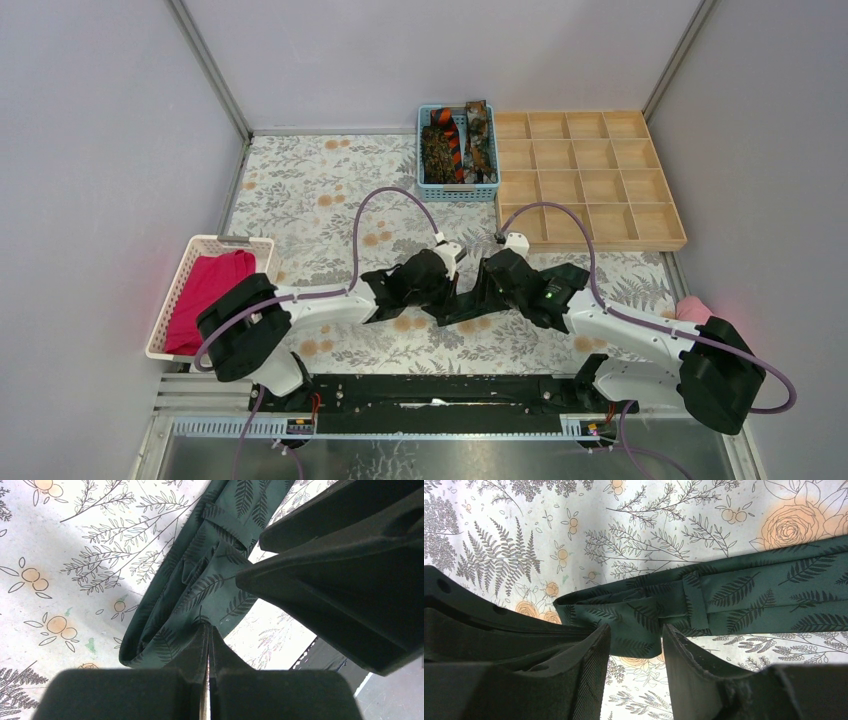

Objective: Roll the ties
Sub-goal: Roll the tie at the center of the board.

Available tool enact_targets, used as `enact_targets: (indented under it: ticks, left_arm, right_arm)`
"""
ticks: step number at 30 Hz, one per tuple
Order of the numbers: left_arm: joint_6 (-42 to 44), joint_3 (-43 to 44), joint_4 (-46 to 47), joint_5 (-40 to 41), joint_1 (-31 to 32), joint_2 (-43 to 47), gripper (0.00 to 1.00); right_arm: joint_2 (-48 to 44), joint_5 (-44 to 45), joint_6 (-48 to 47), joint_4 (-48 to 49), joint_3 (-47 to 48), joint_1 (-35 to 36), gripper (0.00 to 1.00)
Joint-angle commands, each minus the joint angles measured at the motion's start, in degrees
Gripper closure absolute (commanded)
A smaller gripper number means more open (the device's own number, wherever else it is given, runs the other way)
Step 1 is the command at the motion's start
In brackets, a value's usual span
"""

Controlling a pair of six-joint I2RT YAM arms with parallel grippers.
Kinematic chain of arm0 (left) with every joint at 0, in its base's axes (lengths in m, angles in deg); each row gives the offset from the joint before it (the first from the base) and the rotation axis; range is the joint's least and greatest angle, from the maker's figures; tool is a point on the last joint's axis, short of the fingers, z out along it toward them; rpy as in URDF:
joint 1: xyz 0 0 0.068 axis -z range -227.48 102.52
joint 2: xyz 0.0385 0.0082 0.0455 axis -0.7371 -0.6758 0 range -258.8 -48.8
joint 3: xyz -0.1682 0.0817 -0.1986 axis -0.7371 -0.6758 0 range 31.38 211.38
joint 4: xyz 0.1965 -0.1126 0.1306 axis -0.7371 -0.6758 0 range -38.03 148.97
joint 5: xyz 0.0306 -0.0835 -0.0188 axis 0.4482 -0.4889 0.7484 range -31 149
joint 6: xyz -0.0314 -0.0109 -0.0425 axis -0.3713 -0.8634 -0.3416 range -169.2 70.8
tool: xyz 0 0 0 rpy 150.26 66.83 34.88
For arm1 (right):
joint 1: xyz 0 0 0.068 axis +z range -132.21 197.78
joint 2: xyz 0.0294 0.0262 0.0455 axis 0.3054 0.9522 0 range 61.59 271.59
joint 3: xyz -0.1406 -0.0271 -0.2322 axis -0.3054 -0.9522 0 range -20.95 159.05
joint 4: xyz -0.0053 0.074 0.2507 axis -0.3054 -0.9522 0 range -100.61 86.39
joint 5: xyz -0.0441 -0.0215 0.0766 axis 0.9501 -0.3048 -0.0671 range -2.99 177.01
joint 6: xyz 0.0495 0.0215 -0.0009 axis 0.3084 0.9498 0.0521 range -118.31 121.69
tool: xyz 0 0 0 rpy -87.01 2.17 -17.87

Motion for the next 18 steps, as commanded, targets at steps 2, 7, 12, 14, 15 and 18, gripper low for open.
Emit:
enact_targets:
  ticks: [2, 7, 12, 14, 15, 18]
  left_arm:
    - [0.9, 1.7, -1.2, 1.7, 0.3, 1.6, 1.00]
    - [0.5, 1.7, -1.5, 2.8, 0.3, 3.4, 1.00]
    - [0.5, 1.9, -1.9, 4.3, 0.2, 6.7, 1.00]
    - [0.6, 2.4, -2.9, 5.7, 0.2, 7.8, 1.00]
    - [0.6, 2.7, -3.2, 6.0, 0.2, 8.2, 1.00]
    - [-1.1, 3.1, -6.9, 11.9, -0.5, 10.5, 1.00]
  right_arm:
    - [-0.6, 2.1, -2.1, 0.1, 2.1, -0.4, 0.55]
    - [-1.0, 2.4, -2.7, -0.2, 2.2, -0.3, 0.64]
    - [-2.2, 3.3, -3.6, -1.4, 2.8, -0.3, 0.68]
    - [-2.5, 3.9, -4.0, -2.4, 3.2, -0.3, 0.68]
    - [-2.7, 4.3, -4.1, -3.1, 3.6, -0.2, 0.69]
    - [-3.2, 5.7, -5.2, -4.8, 5.0, 0.8, 0.68]
